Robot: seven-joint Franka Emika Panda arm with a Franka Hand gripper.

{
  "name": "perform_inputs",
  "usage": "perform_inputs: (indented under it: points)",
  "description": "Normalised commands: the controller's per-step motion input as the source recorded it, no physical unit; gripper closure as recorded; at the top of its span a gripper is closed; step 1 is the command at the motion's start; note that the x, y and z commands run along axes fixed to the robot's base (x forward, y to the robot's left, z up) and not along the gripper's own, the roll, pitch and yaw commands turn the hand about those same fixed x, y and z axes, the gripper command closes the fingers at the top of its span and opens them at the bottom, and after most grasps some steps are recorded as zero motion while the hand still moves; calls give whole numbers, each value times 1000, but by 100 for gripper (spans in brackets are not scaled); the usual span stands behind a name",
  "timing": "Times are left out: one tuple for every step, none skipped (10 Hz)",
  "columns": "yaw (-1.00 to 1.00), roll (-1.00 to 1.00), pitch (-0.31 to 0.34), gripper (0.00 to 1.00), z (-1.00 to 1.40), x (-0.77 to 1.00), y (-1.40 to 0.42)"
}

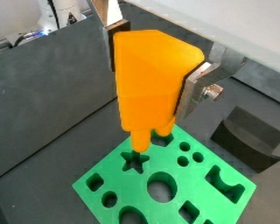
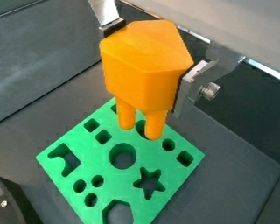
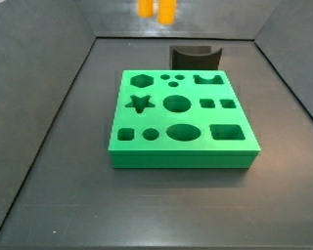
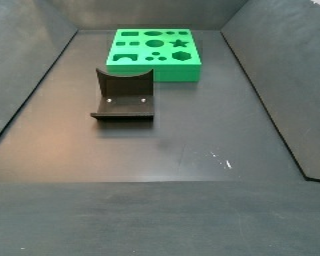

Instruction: Insert the 3 prong object.

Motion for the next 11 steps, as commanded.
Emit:
perform_inputs:
  points:
    - [-634,0,61,100,-986,471,249]
    - [-291,-60,0,100,-917,514,614]
    - [-100,-114,0,100,-837,569,791]
    - [0,-163,-53,100,-760,574,914]
    - [-137,-211,-77,100,-686,440,774]
    - [-886,-153,-104,100,-597,89,6]
    - [-1000,0,0,100,-720,0,0]
    - [-1000,0,0,100,-714,0,0]
    - [-820,0,-31,100,-511,0,243]
    - [-337,-81,0,100,-17,0,597]
    - [0,0,0,100,-49,69,174]
